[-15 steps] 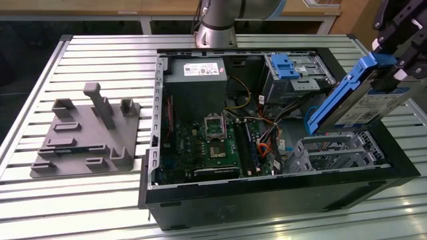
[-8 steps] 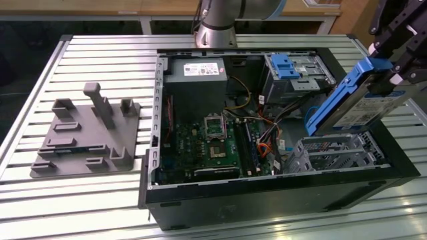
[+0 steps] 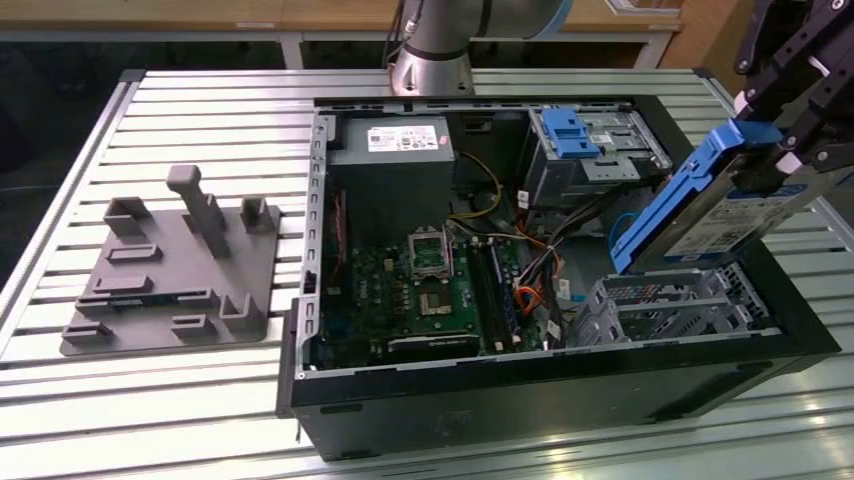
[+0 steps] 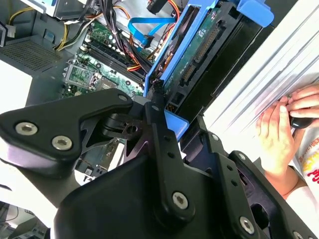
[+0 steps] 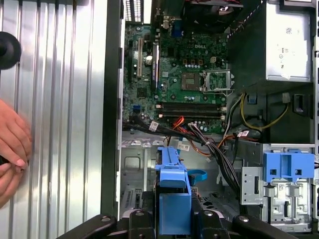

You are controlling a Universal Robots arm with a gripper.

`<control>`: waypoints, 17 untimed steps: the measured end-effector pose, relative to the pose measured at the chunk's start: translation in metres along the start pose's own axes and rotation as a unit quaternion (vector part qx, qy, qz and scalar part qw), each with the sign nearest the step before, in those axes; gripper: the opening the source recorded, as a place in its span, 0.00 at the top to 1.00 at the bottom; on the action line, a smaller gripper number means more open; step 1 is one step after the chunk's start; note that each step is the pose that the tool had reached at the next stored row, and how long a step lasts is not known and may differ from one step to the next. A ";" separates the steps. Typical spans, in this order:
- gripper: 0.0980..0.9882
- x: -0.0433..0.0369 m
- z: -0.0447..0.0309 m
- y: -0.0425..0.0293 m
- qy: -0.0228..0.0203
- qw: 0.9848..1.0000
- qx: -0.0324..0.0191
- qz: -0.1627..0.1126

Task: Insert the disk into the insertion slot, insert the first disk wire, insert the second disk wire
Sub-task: 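Insert the disk into the insertion slot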

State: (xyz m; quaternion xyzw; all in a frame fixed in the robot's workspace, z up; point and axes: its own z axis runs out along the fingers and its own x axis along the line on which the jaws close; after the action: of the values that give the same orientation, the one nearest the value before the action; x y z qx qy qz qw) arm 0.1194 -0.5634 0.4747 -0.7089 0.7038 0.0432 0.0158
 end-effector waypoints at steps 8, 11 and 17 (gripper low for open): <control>0.70 0.0007 0.0024 -0.0042 0.000 1.000 0.000 0.001; 0.70 0.0011 0.0054 -0.0043 0.000 1.000 0.000 0.001; 0.70 0.0012 0.0062 -0.0044 0.000 1.000 0.000 0.001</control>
State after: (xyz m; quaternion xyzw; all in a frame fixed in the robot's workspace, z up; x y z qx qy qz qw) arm 0.1235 -0.5640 0.4683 -0.7081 0.7047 0.0430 0.0157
